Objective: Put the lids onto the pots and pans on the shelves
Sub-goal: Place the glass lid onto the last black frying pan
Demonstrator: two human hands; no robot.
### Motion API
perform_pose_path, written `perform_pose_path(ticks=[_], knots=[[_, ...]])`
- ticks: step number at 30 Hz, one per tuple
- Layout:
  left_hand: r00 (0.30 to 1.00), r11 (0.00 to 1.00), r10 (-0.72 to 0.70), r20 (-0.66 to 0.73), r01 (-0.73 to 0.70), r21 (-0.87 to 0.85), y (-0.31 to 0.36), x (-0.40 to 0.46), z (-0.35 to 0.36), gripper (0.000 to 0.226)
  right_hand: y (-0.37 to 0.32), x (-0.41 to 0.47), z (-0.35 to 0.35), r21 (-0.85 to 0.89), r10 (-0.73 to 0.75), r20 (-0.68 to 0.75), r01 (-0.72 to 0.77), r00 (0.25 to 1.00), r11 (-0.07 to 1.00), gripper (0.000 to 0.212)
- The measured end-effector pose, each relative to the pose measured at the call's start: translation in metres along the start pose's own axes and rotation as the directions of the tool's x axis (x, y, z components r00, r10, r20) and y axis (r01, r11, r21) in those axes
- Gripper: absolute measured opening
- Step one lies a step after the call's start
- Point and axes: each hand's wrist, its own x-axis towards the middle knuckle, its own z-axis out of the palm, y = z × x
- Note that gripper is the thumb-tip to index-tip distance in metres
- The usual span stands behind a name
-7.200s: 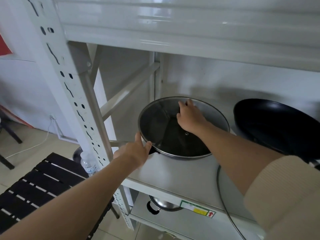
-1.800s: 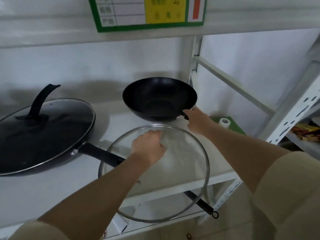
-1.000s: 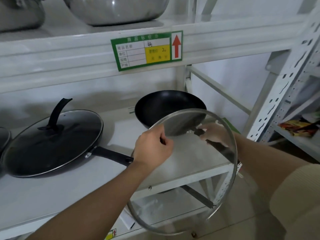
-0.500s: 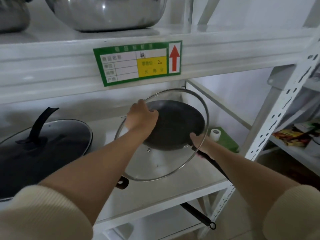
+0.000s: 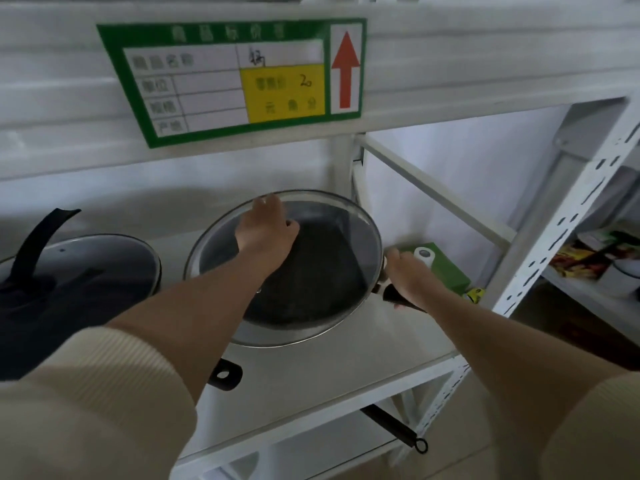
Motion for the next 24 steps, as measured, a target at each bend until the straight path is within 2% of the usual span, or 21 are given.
perform_pose_path(ticks=[2, 5, 7, 9, 12, 15, 18, 21, 24], knots=[[0.999, 0.999, 0.031, 0.009, -0.031, 0.038, 0.003, 0.0, 0.006, 0.038, -0.002, 0.006, 0.0, -0.012, -0.024, -0.028, 0.024, 0.999, 1.0, 0.05], [0.998, 0.997, 0.05, 0.035, -0.052, 0.051, 0.012, 0.003, 0.014, 0.035, -0.005, 0.008, 0.008, -0.048, -0.027, -0.034, 0.025, 0.999, 0.999, 0.027], [0.997, 0.996, 0.061, 0.051, -0.064, 0.057, 0.017, 0.008, 0.019, 0.035, -0.005, 0.011, 0.012, -0.137, -0.038, -0.037, 0.033, 0.999, 0.99, 0.034], [0.996, 0.995, 0.071, 0.063, -0.075, 0.063, 0.019, 0.014, 0.024, 0.033, -0.003, 0.014, 0.013, -0.277, -0.091, -0.028, 0.079, 0.995, 0.958, 0.032], [0.994, 0.996, 0.068, 0.081, -0.073, 0.059, 0.015, 0.02, 0.029, 0.035, -0.009, 0.011, 0.013, -0.353, -0.052, -0.015, 0.044, 0.999, 0.934, 0.03], [0.987, 0.992, 0.105, 0.118, -0.112, 0.056, 0.009, 0.021, 0.031, 0.035, -0.008, 0.015, 0.015, -0.339, -0.042, -0.001, 0.039, 0.999, 0.94, 0.029], [0.983, 0.99, 0.137, 0.125, -0.14, 0.021, 0.005, 0.019, 0.031, 0.032, -0.008, 0.017, 0.015, -0.408, -0.064, 0.002, 0.059, 0.998, 0.911, 0.029], [0.982, 0.99, 0.139, 0.126, -0.14, 0.0, 0.002, 0.016, 0.033, 0.029, -0.009, 0.016, 0.017, -0.306, -0.032, -0.006, 0.029, 0.999, 0.951, 0.031], [0.98, 0.992, 0.124, 0.157, -0.122, -0.022, 0.002, 0.014, 0.036, 0.029, -0.013, 0.015, 0.015, -0.292, -0.027, -0.063, 0.007, 0.998, 0.956, 0.031]])
